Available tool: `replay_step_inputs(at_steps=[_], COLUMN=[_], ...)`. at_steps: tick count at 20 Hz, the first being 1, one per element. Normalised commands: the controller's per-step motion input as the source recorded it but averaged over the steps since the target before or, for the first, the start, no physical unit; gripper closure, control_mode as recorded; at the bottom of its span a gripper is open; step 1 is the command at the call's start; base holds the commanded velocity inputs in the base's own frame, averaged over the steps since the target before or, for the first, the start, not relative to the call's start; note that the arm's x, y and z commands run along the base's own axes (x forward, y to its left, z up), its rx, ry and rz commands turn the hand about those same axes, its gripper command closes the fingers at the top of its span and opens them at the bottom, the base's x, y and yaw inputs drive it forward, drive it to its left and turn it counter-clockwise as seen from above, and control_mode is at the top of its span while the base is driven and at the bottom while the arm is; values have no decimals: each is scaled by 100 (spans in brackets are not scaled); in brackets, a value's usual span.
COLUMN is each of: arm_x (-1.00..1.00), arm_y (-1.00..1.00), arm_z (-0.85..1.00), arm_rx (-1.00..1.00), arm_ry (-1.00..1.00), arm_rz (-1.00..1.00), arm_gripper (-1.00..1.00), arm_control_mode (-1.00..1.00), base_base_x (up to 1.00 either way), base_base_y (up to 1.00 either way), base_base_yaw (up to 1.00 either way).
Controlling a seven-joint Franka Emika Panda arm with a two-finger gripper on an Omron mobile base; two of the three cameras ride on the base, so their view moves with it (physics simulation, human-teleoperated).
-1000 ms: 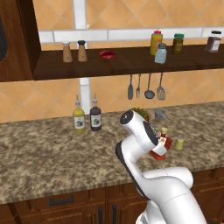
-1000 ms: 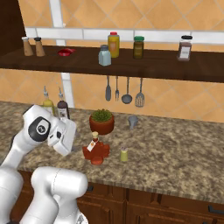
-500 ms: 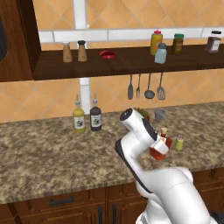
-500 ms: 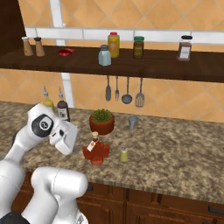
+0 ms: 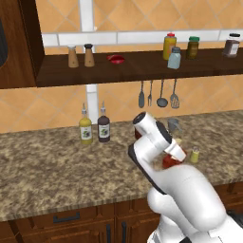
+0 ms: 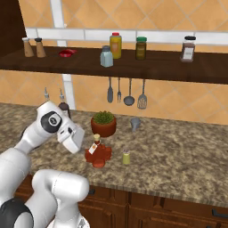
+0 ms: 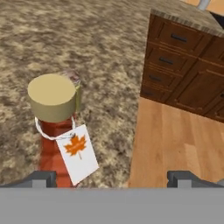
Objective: Put the shaker and condiment bottle from the counter next to their counterparts in the cabinet.
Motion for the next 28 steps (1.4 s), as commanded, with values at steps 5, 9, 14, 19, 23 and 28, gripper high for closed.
replay_step_inputs(at_steps=[5,9,14,19,23,28], arm_x=[12,11,7,6,17,30], arm_y=[-18,-9,-5,-8,-3,0], arm_z=[0,0,-3,-25,-30,-22], arm_rx=[0,0,0,0,0,0], arm_ry=[0,0,0,0,0,1], arm_rz=[5,7,4,0,0,0], arm_gripper=[-100,-100,-100,-100,-100,-100], arm_control_mode=[-100,-100,-100,-100,-100,-100], base_base_x=[0,0,0,0,0,0], base_base_y=[0,0,0,0,0,0], base_base_yaw=[0,0,0,0,0,0])
